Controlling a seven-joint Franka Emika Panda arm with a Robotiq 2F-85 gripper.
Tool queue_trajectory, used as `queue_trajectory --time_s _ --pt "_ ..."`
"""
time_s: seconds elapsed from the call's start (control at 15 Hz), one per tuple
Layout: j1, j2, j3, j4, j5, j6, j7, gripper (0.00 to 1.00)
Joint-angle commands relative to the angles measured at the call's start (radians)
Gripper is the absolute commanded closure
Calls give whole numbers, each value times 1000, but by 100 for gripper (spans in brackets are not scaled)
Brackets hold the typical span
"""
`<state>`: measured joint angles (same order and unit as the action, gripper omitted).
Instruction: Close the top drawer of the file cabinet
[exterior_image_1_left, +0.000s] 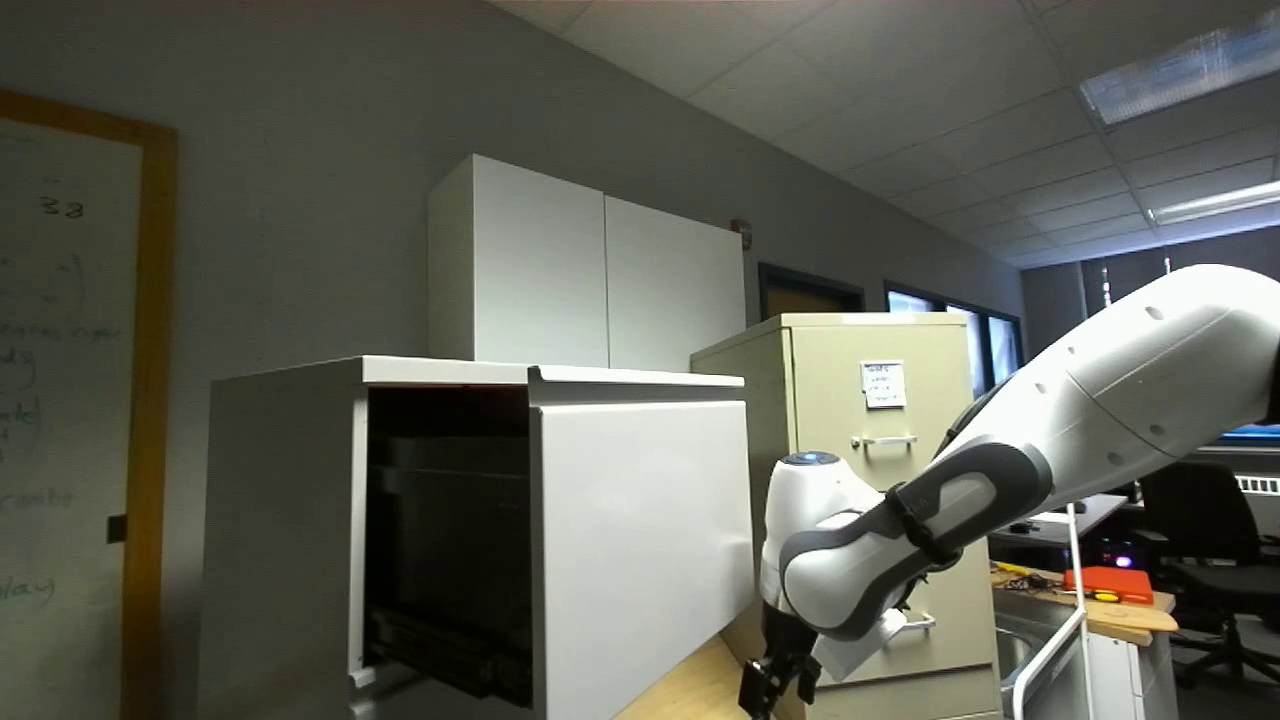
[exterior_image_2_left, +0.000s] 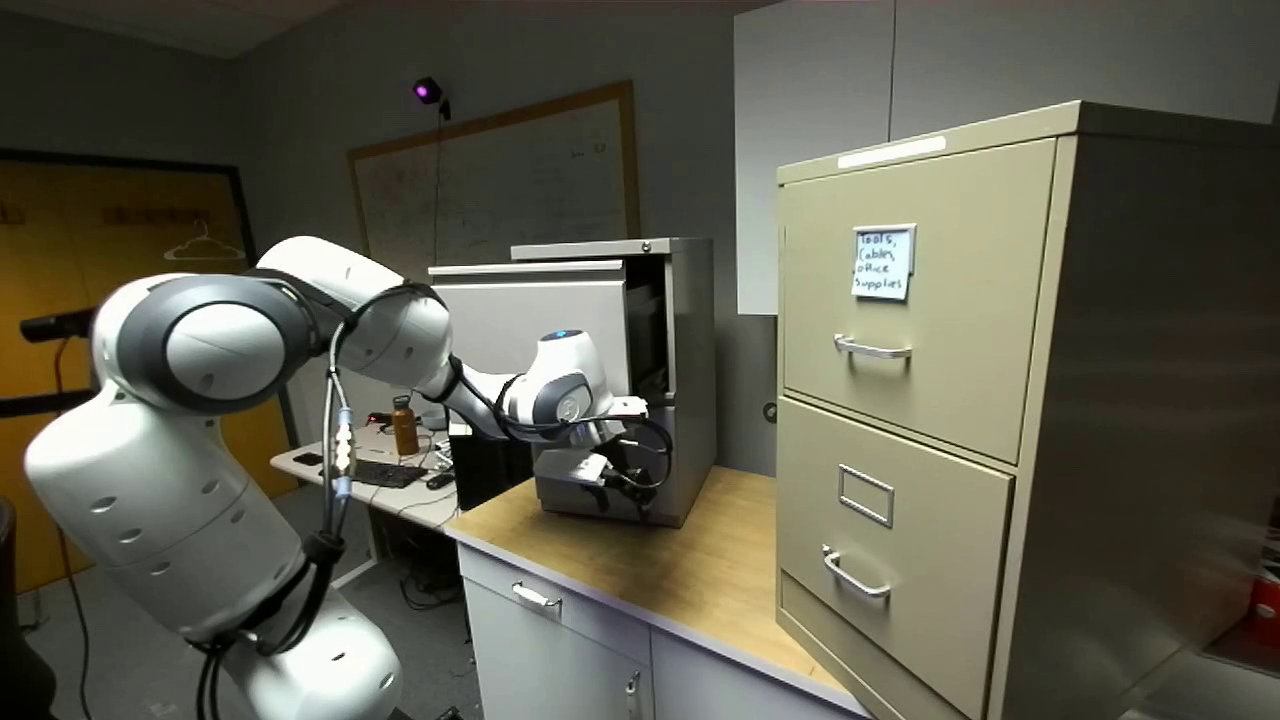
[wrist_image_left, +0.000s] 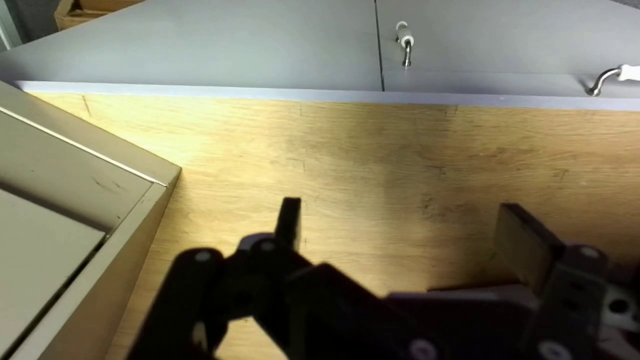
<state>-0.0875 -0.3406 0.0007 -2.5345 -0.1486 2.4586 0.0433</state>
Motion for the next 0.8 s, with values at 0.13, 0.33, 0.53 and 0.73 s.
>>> queue_trajectory --time_s 0.13,0.33,0.53,0.73 --pt "-14 -106 3 -5 -29 -30 18 0" --pt "-19 -174 -2 -8 -26 -45 4 0" --pt "-22 -253 0 -9 -25 -42 0 7" --pt "-11 -312 2 1 -14 -24 -12 32"
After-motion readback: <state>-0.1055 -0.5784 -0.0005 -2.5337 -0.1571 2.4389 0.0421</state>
